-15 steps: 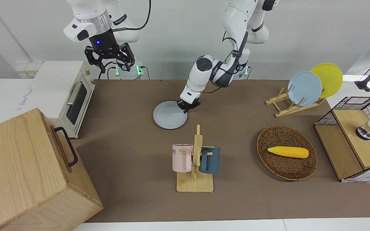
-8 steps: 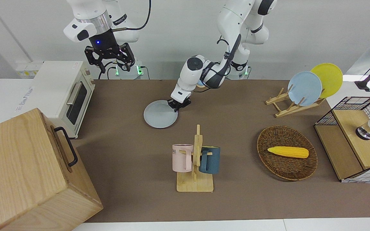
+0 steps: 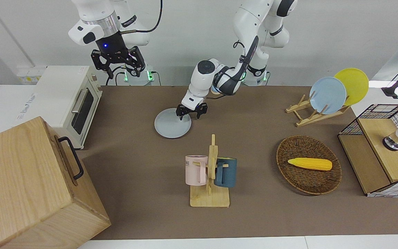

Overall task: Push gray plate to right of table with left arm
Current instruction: 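Push the gray plate with the left gripper toward the toaster oven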

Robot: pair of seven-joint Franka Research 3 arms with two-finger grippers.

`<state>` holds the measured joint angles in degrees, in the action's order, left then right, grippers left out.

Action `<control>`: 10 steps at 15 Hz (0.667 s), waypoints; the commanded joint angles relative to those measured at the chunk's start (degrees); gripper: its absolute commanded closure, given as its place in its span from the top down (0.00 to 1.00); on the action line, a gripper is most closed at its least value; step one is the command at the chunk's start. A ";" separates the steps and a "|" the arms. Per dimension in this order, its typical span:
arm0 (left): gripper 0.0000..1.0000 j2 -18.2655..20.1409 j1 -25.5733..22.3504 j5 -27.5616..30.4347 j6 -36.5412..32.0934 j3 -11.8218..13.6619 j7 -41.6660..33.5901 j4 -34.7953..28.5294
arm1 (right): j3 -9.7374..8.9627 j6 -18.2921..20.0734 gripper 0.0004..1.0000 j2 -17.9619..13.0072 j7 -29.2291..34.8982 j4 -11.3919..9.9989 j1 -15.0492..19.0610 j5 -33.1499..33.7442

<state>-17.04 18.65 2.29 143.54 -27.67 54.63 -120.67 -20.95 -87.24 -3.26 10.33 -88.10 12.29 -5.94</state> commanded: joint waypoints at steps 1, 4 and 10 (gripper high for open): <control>0.99 2.44 0.43 -2.89 -5.54 0.86 0.66 1.58 | -0.23 0.31 1.00 0.36 0.12 0.82 0.37 -0.92; 0.99 5.86 -0.10 -4.48 -10.02 1.39 -1.79 1.58 | -0.24 0.31 1.00 0.36 0.12 0.73 0.37 -0.92; 0.99 12.02 -7.56 -3.69 -20.04 1.39 -12.00 1.49 | -0.15 0.31 0.99 0.36 0.12 0.82 0.37 -0.92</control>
<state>-8.49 14.02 -0.90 127.55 -26.38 45.81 -118.50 -20.94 -87.24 -3.26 10.33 -88.10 12.29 -5.94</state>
